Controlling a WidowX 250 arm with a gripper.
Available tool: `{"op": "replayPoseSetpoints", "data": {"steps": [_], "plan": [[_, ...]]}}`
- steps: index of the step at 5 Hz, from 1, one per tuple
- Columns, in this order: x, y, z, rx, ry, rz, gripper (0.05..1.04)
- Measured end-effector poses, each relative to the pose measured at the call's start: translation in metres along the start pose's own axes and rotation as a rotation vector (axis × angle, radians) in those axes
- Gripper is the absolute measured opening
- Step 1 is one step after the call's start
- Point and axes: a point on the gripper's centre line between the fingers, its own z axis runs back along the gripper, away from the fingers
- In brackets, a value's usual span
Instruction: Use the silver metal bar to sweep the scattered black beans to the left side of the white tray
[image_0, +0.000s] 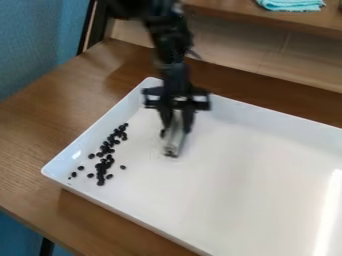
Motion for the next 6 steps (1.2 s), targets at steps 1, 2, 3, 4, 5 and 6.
{"op": "replayPoseSetpoints", "data": {"steps": [1, 2, 3, 4, 5, 6], "plan": [[0.001, 0.047, 0.005, 0.003, -0.018, 0.026, 0.382], [-0.005, 0.055, 0.006, -0.016, -0.005, -0.018, 0.382], [-0.017, 0.062, 0.015, -0.046, 0.006, -0.056, 0.382], [-0.026, 0.061, 0.026, -0.100, 0.014, -0.069, 0.382], [-0.036, 0.048, 0.042, -0.159, 0.012, -0.086, 0.382], [-0.055, 0.036, 0.050, -0.191, 0.038, -0.140, 0.382]]}}
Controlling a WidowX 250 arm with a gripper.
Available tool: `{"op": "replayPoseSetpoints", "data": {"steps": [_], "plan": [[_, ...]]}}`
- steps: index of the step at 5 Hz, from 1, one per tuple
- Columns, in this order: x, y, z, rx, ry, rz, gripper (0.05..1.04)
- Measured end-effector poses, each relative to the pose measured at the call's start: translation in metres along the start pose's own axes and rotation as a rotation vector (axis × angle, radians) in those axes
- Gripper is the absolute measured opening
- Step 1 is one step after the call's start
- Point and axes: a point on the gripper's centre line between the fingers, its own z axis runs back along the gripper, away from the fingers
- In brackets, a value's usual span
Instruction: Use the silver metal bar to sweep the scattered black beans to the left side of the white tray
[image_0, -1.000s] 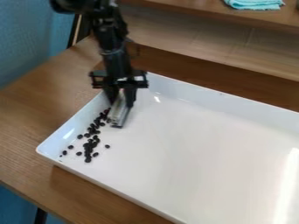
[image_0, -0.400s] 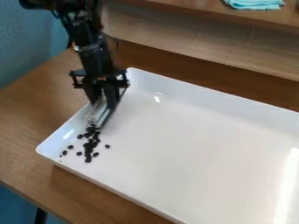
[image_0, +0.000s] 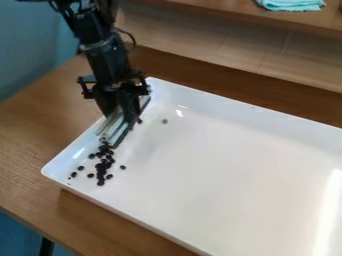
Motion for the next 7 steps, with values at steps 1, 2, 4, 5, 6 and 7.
{"op": "replayPoseSetpoints", "data": {"steps": [1, 2, 4, 5, 6, 7], "plan": [[-0.024, -0.036, -0.002, 0.013, -0.009, -0.073, 0.382], [-0.036, -0.083, -0.009, 0.041, 0.015, -0.087, 0.382], [-0.031, -0.182, -0.035, 0.121, 0.061, -0.068, 0.382], [-0.035, -0.229, -0.060, 0.154, 0.051, -0.111, 0.382], [-0.042, -0.254, -0.090, 0.192, 0.027, -0.152, 0.382], [-0.048, -0.266, -0.098, 0.177, -0.010, -0.165, 0.449]]}}
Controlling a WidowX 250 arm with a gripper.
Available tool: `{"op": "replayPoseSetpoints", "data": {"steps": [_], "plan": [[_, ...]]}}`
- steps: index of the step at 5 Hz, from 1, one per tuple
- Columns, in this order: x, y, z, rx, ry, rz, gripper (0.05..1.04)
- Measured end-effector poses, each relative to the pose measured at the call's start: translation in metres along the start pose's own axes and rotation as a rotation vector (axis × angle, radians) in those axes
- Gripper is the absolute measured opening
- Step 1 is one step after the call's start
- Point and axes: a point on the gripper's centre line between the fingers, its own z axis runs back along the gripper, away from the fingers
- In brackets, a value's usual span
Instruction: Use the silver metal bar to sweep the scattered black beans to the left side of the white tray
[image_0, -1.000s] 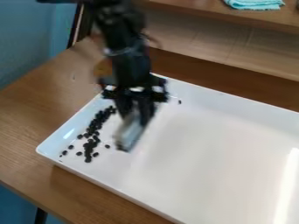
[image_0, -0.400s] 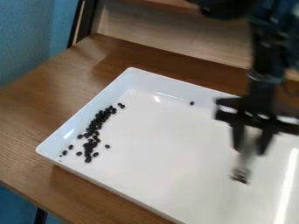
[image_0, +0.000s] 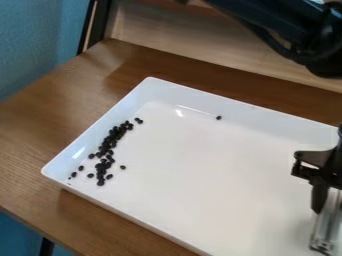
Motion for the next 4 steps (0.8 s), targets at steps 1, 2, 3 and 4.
{"op": "replayPoseSetpoints", "data": {"steps": [1, 2, 3, 4], "plan": [[0.003, 0.003, -0.003, -0.021, -0.005, 0.047, 0.764], [0.006, 0.011, -0.005, -0.027, 0.008, 0.068, 0.998], [0.011, 0.022, 0.013, -0.048, -0.001, 0.092, 1.003], [0.018, 0.039, 0.069, -0.134, -0.026, 0.097, 1.000]]}}
